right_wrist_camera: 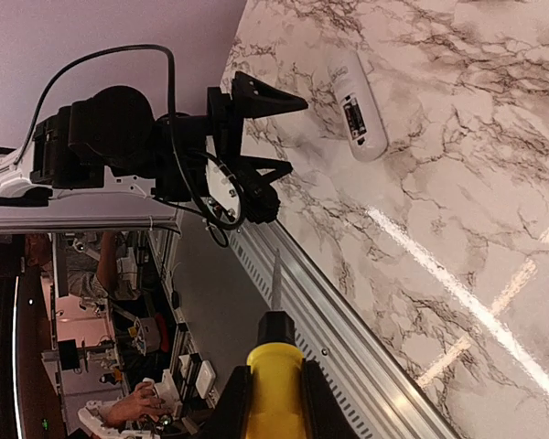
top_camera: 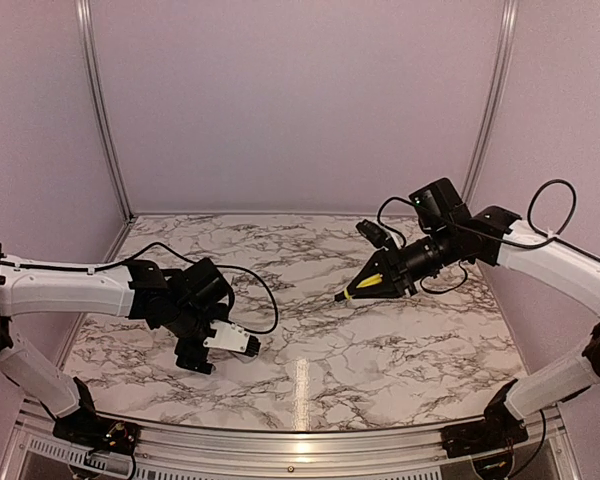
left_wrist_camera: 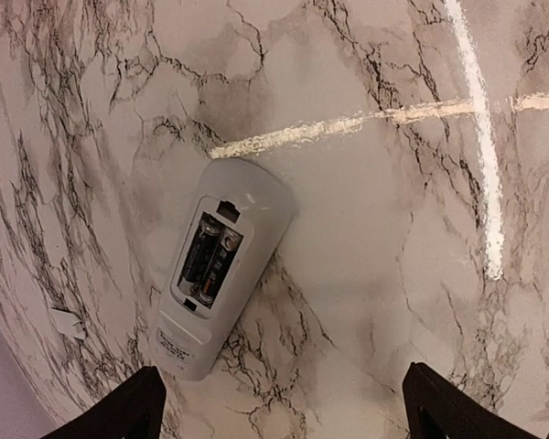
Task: Unload the batteries from the remote control
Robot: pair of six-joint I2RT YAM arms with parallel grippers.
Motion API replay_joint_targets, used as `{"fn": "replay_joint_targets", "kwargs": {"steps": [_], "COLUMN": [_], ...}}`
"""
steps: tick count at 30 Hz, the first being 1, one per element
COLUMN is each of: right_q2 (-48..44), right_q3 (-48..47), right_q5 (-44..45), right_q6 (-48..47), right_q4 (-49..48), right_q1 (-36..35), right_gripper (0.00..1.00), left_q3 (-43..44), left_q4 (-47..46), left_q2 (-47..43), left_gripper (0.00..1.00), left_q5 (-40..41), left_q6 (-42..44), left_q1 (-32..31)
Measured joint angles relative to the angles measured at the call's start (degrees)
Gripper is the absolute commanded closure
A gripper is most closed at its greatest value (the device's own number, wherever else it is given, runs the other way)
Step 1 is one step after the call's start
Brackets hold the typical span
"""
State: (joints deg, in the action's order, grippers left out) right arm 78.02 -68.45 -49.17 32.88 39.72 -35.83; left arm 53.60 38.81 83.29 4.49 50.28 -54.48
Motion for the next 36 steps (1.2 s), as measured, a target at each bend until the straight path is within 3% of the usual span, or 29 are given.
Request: {"fn": "replay_joint_targets", "kwargs": {"steps": [15,25,33,36], "right_q2": [-5.18,-5.09,-3.76,-3.08], "right_q3": [4.90,4.96,4.96,4.96], "right_q5": [1.36,0.70,-0.52,-1.11], "right_q6": [2.45,2.38,1.36,0.76], "right_q4": [0.24,0.22,0.48,0.92], "right_q1": [1.01,1.75,2.36,2.73], "right_gripper": [1.00,1.00,1.00,1.00], "left_q3": [9.11,11.34,13.05,13.53], "left_q4": [-4.26,-4.22,-3.91,-3.74], "left_q2": [14.82,18.71,21.92,22.82], "left_gripper": [0.06,0.07,0.16,0.25], "left_q5": [0.02,-0.07,-0.94,-1.11], "left_q6": [4.63,4.31,2.51,1.84], "left_q1": [1.79,1.99,1.99,1.99]}}
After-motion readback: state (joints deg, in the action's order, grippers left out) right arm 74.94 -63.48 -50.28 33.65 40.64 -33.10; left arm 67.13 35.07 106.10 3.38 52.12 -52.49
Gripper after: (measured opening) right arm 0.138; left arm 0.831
